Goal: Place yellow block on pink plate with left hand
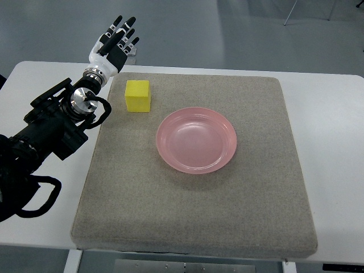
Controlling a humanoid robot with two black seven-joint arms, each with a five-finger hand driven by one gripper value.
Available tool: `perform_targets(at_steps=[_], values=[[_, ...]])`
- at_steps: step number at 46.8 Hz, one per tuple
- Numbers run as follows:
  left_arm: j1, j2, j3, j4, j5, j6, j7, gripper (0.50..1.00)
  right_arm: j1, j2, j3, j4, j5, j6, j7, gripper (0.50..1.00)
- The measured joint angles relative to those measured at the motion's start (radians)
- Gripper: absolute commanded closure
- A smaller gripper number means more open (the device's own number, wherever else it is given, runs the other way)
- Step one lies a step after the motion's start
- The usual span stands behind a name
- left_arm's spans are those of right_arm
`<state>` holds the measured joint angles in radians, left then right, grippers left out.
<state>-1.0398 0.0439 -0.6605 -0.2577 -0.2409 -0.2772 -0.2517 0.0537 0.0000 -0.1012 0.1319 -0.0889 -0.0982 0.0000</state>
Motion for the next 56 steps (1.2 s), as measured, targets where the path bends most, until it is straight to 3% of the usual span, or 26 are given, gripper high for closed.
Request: perform_targets(at_steps=[18, 29, 39, 56], values=[[0.001, 0.002, -0.005, -0.001, 0.0, -0.007, -0.002, 0.512, 0.0, 0.0, 0.0, 0.0, 0.0, 0.0, 0.0, 0.576], [0.032, 0.031, -0.012, -0.046, -0.012, -0.119, -0.001, 0.512, 0.0, 0.0, 0.0, 0.0, 0.0, 0.0, 0.0, 0.576], [0.03, 0.036, -0.021, -0.061, -0.014, -0.044, -0.001, 0.512, 0.0, 0.0, 0.0, 0.0, 0.0, 0.0, 0.0, 0.576], [0.003, 0.039, -0.021, -0.053, -0.011, -0.002, -0.001, 0.516, 0.0, 0.0, 0.0, 0.0, 0.0, 0.0, 0.0, 0.576]])
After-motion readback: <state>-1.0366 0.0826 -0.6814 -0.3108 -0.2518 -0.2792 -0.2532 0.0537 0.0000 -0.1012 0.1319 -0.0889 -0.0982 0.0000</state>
